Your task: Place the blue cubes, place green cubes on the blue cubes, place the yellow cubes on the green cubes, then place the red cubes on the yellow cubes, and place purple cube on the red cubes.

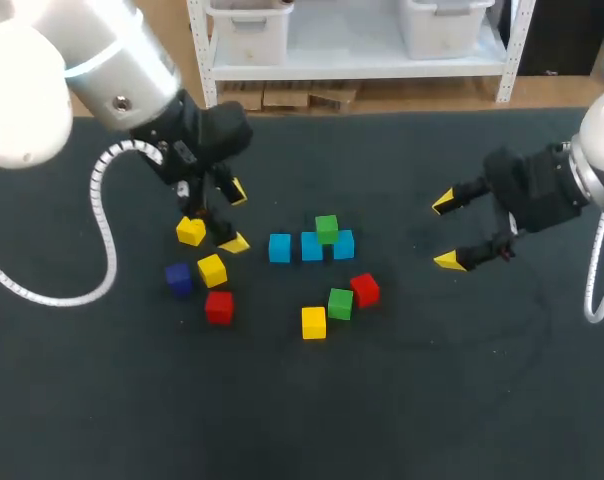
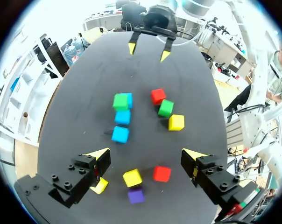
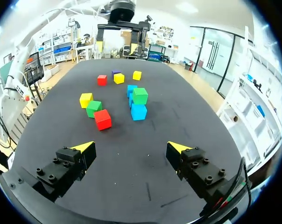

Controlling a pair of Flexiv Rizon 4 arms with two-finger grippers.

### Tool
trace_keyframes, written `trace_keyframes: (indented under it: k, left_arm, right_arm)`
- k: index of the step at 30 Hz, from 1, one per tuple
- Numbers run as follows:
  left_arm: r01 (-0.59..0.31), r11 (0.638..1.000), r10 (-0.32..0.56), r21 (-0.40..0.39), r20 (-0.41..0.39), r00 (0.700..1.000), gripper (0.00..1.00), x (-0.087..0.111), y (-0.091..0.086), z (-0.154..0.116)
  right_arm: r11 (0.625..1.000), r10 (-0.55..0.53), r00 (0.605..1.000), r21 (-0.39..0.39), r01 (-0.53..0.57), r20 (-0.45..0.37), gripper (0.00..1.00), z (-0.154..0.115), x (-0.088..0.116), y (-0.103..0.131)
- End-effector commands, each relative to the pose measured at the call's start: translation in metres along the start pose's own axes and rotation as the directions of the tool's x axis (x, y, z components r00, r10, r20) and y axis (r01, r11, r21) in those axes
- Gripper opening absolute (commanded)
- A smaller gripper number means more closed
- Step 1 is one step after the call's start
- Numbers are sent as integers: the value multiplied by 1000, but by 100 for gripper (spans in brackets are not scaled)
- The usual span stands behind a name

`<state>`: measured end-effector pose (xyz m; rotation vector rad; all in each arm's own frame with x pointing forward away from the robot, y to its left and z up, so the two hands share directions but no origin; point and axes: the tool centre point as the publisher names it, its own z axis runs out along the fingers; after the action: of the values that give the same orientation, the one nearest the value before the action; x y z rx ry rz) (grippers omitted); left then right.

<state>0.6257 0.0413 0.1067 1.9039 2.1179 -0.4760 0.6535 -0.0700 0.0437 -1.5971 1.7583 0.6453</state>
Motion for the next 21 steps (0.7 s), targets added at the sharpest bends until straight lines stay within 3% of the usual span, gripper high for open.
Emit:
trace_keyframes:
  k: [1,8,21]
  left_arm:
    - [-14,1000,14,-13,8,1000,100,-17,-21,8]
    - [-52,999,52,0,32,998,100,-47,-46,28]
    - [-160,987,159,27,52,986,100,-93,-67,69]
  right_arm:
    - [1000,-1,1000,1,1,3,100,0,1,0]
    - [1000,-1,1000,1,1,3,100,0,1,0]
    - [1000,-1,1000,1,1,3,100,0,1,0]
